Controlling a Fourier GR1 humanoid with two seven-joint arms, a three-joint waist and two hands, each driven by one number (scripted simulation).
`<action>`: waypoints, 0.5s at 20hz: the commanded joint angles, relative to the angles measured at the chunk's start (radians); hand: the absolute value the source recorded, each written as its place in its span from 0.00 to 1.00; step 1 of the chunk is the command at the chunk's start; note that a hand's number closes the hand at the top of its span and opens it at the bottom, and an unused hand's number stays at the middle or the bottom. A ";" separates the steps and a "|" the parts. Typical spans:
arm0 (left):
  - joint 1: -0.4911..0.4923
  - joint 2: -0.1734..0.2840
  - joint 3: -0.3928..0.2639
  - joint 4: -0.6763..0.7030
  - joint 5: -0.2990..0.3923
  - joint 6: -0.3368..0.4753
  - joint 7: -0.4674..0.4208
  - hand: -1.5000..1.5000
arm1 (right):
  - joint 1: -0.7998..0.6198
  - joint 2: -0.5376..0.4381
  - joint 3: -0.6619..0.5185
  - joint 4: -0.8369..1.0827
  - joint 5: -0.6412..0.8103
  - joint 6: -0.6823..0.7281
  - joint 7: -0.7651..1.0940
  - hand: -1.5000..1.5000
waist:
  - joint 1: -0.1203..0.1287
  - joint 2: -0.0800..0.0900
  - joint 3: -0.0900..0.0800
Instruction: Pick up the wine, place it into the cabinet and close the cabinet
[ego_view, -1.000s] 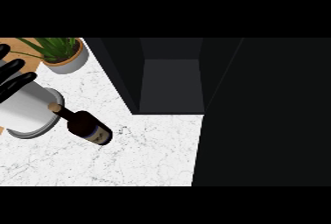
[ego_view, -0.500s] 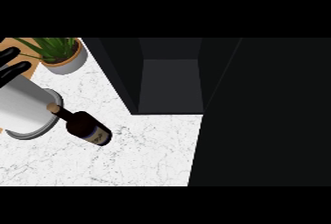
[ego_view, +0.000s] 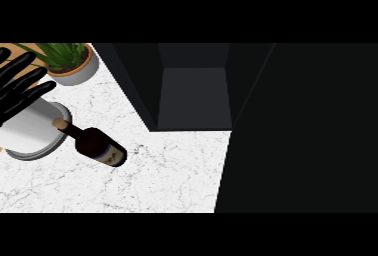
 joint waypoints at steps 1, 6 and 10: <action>-0.023 -0.033 -0.020 0.052 -0.077 -0.022 -0.026 0.00 | -0.022 -0.016 0.038 -0.168 0.130 -0.038 0.115 0.00 | -0.003 0.001 -0.001; -0.046 -0.073 -0.041 0.131 -0.136 -0.064 -0.058 0.00 | -0.112 -0.017 -0.010 -0.131 0.102 -0.078 0.162 0.00 | 0.001 0.002 0.000; 0.009 -0.110 -0.044 0.170 -0.230 -0.149 -0.134 0.00 | -0.063 -0.041 0.070 -0.178 0.160 -0.109 0.154 0.00 | -0.005 0.000 -0.001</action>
